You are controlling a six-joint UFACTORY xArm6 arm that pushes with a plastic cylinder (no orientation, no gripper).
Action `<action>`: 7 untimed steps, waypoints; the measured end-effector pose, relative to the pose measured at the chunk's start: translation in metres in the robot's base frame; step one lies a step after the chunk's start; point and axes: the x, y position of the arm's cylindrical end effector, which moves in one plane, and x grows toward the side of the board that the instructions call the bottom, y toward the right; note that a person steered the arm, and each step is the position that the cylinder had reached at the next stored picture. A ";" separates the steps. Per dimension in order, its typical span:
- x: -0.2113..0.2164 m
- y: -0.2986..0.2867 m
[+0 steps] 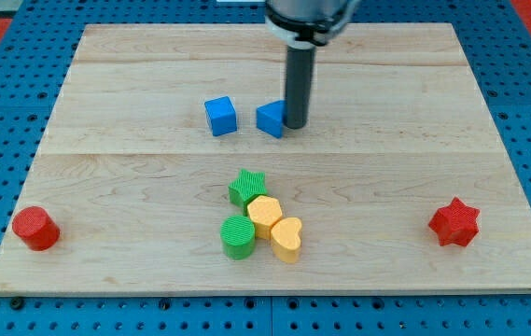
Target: Push the red circle into the blue cube
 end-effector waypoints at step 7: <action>0.164 0.167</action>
